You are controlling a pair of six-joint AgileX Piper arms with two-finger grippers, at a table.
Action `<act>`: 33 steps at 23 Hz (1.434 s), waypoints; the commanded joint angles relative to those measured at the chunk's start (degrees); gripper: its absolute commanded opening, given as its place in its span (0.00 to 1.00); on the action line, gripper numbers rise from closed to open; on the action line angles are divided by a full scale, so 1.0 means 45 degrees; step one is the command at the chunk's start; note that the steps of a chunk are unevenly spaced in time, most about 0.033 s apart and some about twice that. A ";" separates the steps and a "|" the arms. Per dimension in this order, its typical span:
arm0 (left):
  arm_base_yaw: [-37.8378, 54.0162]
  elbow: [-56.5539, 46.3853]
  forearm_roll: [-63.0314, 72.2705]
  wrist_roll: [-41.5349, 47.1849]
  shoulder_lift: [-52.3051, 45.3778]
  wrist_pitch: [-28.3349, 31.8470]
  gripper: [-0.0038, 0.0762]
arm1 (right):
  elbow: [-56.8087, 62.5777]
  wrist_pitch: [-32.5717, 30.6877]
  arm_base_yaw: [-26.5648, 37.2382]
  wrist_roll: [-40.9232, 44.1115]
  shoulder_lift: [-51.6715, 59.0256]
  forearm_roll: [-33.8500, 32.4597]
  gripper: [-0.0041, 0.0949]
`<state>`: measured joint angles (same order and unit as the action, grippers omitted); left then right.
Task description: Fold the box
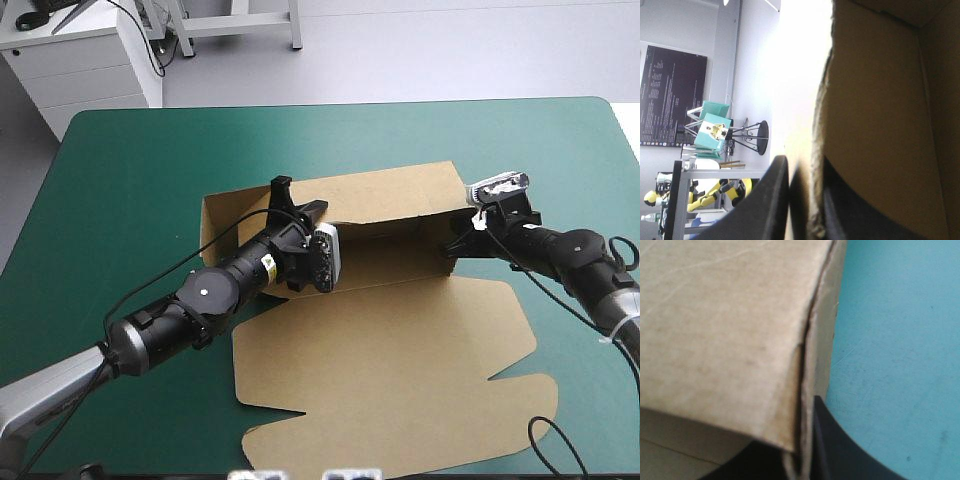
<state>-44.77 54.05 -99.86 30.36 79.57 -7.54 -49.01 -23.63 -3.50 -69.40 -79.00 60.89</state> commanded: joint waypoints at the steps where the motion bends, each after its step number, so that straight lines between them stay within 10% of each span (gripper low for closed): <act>1: -0.0082 0.0436 -0.1056 0.0195 -0.0560 0.0491 0.28 | -0.0838 0.0108 0.0015 0.0503 0.0356 -0.0005 0.03; 10: -0.1461 0.0436 -0.1056 0.0195 -0.1629 0.0554 0.54 | -0.1907 -0.0268 0.0015 0.3038 0.0356 -0.2303 0.03; 14: -0.3190 0.0436 -0.1115 0.0087 -0.1935 -0.1640 0.55 | -0.1907 -0.0392 0.0015 0.3038 0.0356 -0.2326 0.03; 16: -0.4411 0.0436 -0.1115 -0.0054 -0.2048 -0.3109 0.48 | -0.1907 -0.0563 0.0015 0.3038 0.0356 -0.2326 0.03; 19: -0.5589 0.0436 -0.1115 -0.0330 -0.2055 -0.3554 0.05 | -0.1907 -0.0806 0.0015 0.3038 0.0356 -0.2326 0.03; 26: -0.5553 0.2468 0.2557 -0.1338 -0.2055 -0.3616 0.07 | -0.1907 -0.0866 0.0015 0.3123 0.0356 -0.2419 0.03; 33: -0.2639 0.5774 1.1043 -0.7429 -0.1857 -0.6652 0.07 | -0.1907 -0.0970 0.0015 0.3368 0.0356 -0.2722 0.03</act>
<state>-61.02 74.77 -60.88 5.26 72.24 -32.08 -55.47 -29.23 -3.50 -54.89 -79.22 46.61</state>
